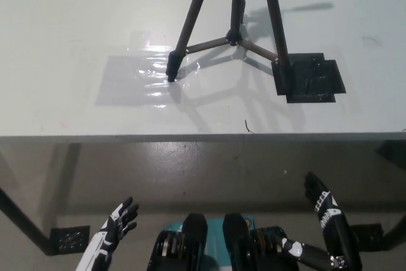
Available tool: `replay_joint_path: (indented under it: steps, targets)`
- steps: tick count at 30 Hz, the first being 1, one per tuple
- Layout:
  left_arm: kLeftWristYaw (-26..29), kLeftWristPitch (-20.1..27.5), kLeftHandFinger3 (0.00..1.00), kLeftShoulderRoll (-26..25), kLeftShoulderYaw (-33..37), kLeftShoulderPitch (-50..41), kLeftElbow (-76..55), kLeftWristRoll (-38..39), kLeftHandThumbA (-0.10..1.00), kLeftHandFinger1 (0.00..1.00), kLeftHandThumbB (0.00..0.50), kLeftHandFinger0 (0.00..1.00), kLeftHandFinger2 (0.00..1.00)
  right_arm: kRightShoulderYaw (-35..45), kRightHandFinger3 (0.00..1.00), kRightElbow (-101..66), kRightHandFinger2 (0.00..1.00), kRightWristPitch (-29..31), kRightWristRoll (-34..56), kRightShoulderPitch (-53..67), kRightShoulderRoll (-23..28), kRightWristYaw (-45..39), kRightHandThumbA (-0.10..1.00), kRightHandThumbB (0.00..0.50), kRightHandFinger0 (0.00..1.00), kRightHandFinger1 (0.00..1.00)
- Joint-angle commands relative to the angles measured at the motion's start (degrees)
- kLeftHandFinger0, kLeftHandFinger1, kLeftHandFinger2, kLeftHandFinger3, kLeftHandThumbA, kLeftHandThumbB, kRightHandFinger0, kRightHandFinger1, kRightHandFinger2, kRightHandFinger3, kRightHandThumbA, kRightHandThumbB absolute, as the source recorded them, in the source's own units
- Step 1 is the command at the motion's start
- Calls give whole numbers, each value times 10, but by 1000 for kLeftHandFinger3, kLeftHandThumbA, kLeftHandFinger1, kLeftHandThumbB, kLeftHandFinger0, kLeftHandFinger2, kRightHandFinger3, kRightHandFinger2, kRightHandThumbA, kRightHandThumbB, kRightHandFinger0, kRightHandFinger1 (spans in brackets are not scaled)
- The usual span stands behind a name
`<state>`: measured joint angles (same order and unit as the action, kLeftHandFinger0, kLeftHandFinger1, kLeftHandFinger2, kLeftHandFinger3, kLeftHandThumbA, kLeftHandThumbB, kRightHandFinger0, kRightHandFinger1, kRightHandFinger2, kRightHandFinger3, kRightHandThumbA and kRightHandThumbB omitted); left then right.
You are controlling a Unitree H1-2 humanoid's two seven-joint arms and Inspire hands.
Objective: A tripod lies near the right hand side of the table and the robot grab a leg of the tripod using its right hand and put it up right.
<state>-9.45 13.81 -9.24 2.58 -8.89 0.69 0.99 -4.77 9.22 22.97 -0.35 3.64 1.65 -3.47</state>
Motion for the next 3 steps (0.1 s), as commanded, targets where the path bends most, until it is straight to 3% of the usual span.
replay_joint_path:
  steps: [1, 3]
  targets:
    - [-1, 21, 1000, -4, -2, 7, -3, 2, 1000, 1000, 337, 1000, 1000, 5, 1000, -16, 1000, 0, 27, -6, 0, -10, 1000, 387, 1000, 1000]
    - [-2, 21, 1000, -5, -2, 6, -4, 1, 1000, 1000, 333, 1000, 1000, 4, 1000, -16, 1000, 2, 27, -6, 0, -11, 1000, 380, 1000, 1000]
